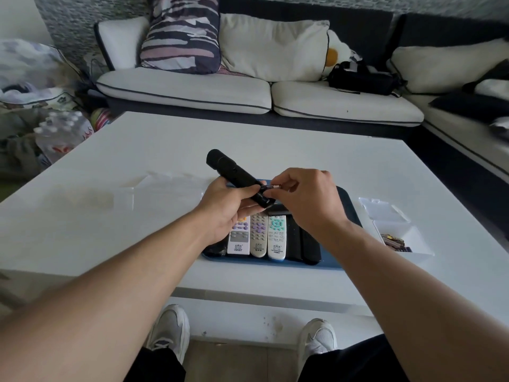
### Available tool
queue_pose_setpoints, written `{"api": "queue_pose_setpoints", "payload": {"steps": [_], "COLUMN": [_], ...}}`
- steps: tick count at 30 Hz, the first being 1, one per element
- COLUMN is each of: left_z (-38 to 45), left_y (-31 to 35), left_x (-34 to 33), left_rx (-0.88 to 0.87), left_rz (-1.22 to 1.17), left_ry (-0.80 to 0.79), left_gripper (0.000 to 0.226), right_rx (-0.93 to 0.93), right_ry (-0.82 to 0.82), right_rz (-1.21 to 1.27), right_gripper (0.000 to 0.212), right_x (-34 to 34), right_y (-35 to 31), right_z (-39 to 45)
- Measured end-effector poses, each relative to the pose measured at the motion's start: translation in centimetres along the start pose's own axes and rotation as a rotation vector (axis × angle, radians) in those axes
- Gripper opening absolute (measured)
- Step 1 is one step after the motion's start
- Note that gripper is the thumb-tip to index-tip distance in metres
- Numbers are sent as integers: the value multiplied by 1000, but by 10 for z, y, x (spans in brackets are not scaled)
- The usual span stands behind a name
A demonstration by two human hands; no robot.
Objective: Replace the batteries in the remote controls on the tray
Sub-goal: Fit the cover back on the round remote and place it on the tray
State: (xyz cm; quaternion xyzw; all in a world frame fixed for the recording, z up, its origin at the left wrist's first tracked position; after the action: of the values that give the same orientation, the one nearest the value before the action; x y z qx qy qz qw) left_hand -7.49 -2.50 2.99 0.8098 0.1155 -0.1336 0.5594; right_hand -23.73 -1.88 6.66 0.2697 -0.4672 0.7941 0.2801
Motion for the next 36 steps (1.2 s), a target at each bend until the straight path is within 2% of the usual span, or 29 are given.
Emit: {"api": "queue_pose_setpoints", "payload": {"steps": [5,9,13,16,21,24,27,29,31,33,35,36], "left_z": [-2,-3,-4,-5,-8,-8,-5,0,5,10,13,14], "left_y": [1,3,4,5,4,2,1,-1,-4,-7,-9,-9], "left_x": [4,7,8,8,4,1,4,8,13,19,24,26], "left_rx": [-21,-14,0,3,24,41,4,-11,-2,14,25,28], "left_rz": [-20,-4,38,62,138,181,210,205,195,200,190,176], "left_ry": [19,1,-13,-32,-106,-156,-83,10,73,108,126,132], "left_gripper": [11,16,23,28,29,27,26,27,27,26,24,23], "right_rx": [87,82,25,-95,-445,-548,-516,-474,-345,-201,-134,-100], "right_ry": [-115,-154,-139,-129,-268,-311,-356,-321,-256,-330,-501,-574], "right_rz": [-77,-101,-56,157,695,796,648,557,207,-178,-359,-412], "right_gripper": [23,12,9,9,25,28,22,16,10,31,50,53], "right_x": [-3,-3,-4,-3,-6,-12,-18,-19,-15,-18,-31,-37], "right_y": [-11,-10,-5,-2,15,25,27,30,46,62,75,77], "right_z": [-5,-5,-6,-8,-12,-12,-6,1,11,20,24,25]}}
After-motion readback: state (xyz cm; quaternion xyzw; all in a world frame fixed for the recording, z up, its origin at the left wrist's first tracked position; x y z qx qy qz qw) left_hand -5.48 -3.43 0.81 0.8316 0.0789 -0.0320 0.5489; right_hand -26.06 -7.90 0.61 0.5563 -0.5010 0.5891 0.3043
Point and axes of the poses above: each hand's wrist, its own z-axis towards the middle knuckle, its own x-axis out of the back of the hand, y = z × x, the point moved 3 cm from there along z, towards the middle knuckle, and after that the axes turned 7 degrees about x, right-handed, at the moved point
